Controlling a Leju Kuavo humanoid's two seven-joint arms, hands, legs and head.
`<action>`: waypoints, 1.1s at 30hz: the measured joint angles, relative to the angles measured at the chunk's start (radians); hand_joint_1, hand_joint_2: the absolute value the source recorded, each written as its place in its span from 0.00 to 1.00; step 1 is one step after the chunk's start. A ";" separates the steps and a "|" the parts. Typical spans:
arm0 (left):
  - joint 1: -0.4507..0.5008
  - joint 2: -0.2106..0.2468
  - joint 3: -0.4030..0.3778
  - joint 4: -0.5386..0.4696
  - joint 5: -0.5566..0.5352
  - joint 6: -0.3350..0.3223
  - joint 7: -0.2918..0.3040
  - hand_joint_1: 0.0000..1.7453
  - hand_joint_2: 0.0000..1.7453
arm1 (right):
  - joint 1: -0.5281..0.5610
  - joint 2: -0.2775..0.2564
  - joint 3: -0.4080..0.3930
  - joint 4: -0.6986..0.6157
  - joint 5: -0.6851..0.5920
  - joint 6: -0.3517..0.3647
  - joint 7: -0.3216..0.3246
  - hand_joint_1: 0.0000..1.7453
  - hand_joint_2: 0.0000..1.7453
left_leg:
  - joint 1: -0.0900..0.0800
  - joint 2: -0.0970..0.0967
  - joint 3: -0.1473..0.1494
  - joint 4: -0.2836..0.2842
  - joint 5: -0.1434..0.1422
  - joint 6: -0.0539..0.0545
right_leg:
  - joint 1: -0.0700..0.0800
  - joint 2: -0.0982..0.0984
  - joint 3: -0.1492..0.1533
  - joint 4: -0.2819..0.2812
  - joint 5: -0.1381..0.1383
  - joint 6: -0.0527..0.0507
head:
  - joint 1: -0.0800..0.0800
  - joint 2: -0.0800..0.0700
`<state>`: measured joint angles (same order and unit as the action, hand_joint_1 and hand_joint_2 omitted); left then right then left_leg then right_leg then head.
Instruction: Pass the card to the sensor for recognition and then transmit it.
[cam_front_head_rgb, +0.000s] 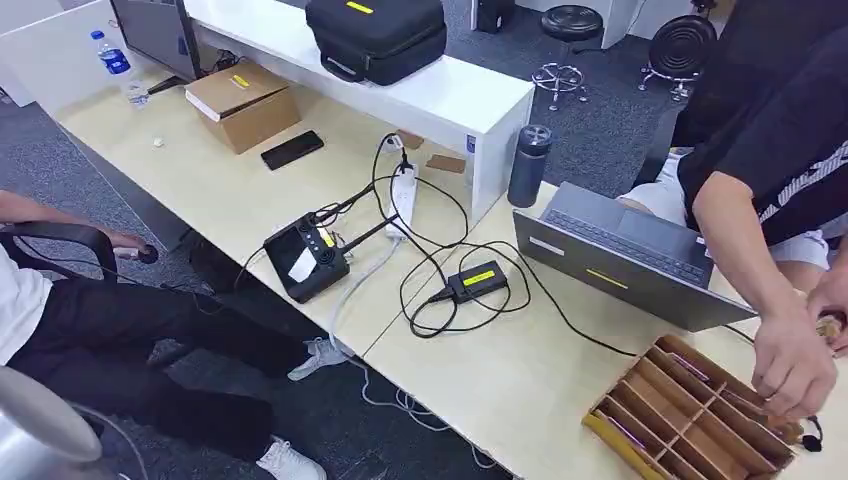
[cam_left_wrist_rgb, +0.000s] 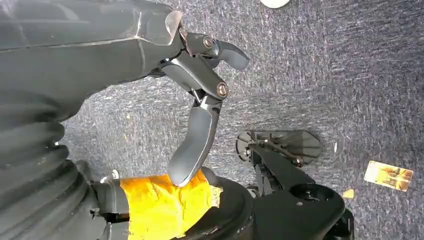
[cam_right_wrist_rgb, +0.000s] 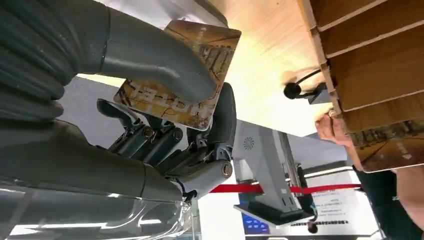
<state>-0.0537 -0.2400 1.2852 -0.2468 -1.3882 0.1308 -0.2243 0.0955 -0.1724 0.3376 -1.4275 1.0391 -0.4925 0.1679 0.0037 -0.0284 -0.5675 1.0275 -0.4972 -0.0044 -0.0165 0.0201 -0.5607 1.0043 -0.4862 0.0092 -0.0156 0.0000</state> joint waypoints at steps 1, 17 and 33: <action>0.000 0.000 0.000 0.000 0.000 0.000 0.000 0.00 1.00 | -0.002 -0.002 0.004 0.003 0.000 0.000 0.003 1.00 1.00 | 0.000 0.000 0.000 0.000 0.000 0.000 | 0.000 0.000 0.000 0.000 0.000 0.000 | 0.000 0.000; 0.005 -0.001 0.000 0.000 0.016 -0.008 -0.002 0.00 1.00 | 0.044 -0.067 -0.004 -0.348 0.081 -0.096 -0.067 1.00 1.00 | 0.000 0.000 -0.001 0.000 0.000 0.000 | 0.000 0.000 0.000 0.000 0.000 0.000 | 0.000 0.000; -0.005 0.005 -0.058 0.000 -0.075 -0.005 0.021 0.00 1.00 | -0.529 -0.092 0.074 -0.091 0.016 0.233 0.075 1.00 1.00 | 0.000 0.003 -0.002 0.001 0.007 0.000 | 0.000 0.003 -0.002 0.001 0.008 0.000 | 0.000 0.000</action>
<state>-0.0585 -0.2350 1.2272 -0.2464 -1.4629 0.1263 -0.2029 -0.4333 -0.2644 0.4119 -1.5181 1.0548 -0.2598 0.2426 0.0035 -0.0252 -0.5697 1.0283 -0.4905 -0.0041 -0.0166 0.0231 -0.5630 1.0049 -0.4782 0.0096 -0.0153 0.0000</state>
